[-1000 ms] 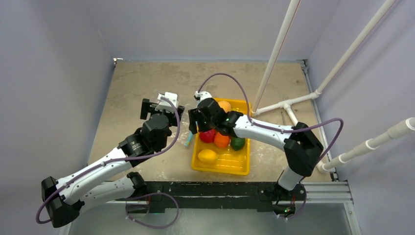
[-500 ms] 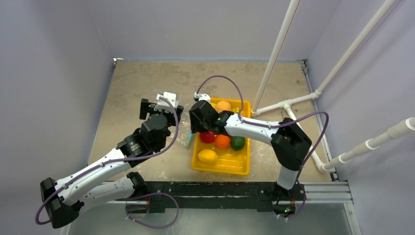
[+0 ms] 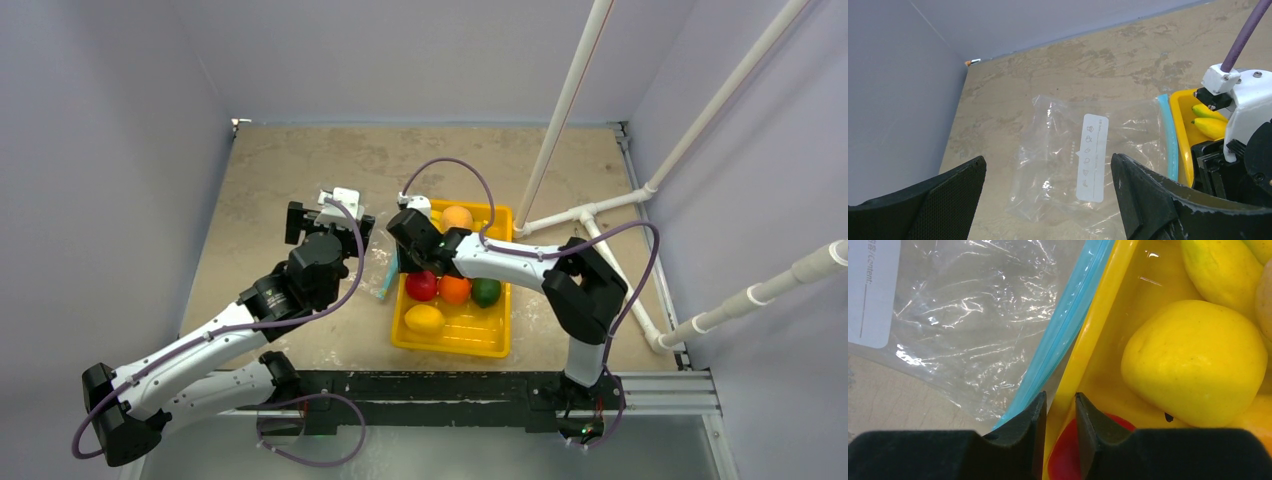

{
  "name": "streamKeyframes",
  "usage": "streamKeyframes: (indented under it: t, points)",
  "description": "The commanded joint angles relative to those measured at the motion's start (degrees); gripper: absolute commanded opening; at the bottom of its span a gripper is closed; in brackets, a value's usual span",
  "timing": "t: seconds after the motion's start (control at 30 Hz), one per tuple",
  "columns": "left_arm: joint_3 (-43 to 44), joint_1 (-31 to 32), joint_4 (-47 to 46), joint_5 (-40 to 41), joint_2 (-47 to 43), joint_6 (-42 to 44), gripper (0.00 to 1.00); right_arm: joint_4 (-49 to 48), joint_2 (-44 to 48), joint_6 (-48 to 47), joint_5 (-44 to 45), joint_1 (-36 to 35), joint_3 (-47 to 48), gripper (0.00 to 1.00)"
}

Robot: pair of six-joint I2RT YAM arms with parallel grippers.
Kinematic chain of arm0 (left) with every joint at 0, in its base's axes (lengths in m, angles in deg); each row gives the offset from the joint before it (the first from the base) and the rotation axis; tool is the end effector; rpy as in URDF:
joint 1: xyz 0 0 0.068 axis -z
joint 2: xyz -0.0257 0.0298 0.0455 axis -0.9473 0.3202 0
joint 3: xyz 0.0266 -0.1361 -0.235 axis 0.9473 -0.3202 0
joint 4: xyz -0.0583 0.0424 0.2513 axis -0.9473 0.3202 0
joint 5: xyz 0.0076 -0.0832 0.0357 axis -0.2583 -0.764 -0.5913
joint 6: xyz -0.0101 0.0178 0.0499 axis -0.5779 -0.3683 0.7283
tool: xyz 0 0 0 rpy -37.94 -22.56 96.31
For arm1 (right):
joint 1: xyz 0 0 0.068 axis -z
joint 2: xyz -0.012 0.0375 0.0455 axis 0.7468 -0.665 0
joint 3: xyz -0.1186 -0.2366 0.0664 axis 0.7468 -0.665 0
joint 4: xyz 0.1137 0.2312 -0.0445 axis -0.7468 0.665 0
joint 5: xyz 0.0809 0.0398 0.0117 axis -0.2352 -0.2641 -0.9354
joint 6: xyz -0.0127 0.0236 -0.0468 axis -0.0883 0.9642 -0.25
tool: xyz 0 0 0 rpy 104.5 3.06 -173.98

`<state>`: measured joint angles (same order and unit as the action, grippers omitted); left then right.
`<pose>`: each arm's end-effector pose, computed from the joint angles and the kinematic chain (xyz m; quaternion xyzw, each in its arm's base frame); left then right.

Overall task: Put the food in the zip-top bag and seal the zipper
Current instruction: Adjust the bin at the center of the board.

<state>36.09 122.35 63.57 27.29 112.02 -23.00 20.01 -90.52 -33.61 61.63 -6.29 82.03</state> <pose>0.1411 -0.1293 0.3316 0.0708 0.7513 0.0893 0.6501 0.2390 0.3188 0.2059 -0.0820 0.9252 0.1565 0.3359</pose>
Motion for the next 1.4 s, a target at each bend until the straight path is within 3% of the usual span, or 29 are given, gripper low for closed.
streamKeyframes:
  t: [0.0, 0.1, 0.2, 0.87, 1.37]
  points:
    - [2.54, 0.13, -0.56, -0.11, -0.37, -0.84, 0.94, 0.56, 0.40, 1.11, 2.40, -0.57, 1.25, 0.25]
    - [2.54, 0.18, -0.52, -0.21, -0.28, -0.85, 0.94, 0.81, 0.49, 1.03, 2.54, -0.75, 1.10, 0.16]
    - [2.54, 0.14, -0.46, -0.15, -0.20, -0.88, 0.94, 1.31, 0.62, 1.03, 3.30, -0.83, 0.74, 0.00]
    - [2.54, 0.11, -0.25, 0.10, 1.98, -0.79, 0.93, 1.47, 5.36, -0.45, 8.16, 1.41, -5.89, 0.00]
    - [2.68, 0.10, -0.16, 0.16, 3.30, -0.48, 0.93, -5.03, 9.41, -8.40, 6.17, 13.31, -12.50, 0.00]
